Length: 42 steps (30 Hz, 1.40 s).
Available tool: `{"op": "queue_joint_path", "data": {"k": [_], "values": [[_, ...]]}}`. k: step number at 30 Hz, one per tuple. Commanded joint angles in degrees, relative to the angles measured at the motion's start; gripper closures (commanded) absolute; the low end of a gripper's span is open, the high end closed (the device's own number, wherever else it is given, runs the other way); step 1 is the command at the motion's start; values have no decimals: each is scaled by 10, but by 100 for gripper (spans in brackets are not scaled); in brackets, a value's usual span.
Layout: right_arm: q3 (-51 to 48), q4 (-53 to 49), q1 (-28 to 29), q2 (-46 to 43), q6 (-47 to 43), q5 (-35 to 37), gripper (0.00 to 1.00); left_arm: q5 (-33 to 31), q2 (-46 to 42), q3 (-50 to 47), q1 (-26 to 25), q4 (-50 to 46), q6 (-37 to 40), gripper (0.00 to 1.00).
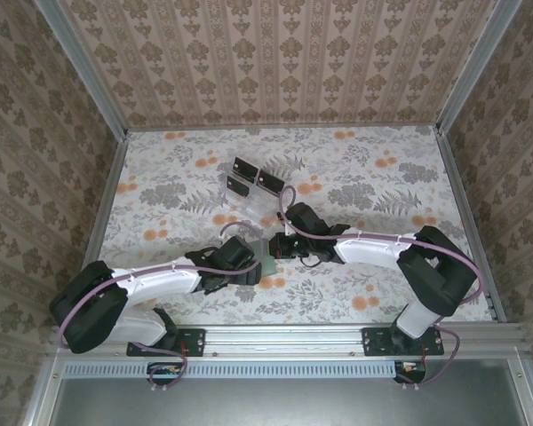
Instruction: Put the credit cards into the card holder
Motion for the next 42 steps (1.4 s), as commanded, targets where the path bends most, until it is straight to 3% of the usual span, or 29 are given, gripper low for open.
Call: {"op": "queue_joint_path", "data": {"k": [1,42], "values": [[4,17,7,12,9,-20,100,0,29,-18,1,-9,-9,0],[25,22,20,107,31,-34,100,2,24,-29,1,-1,-11,0]]}}
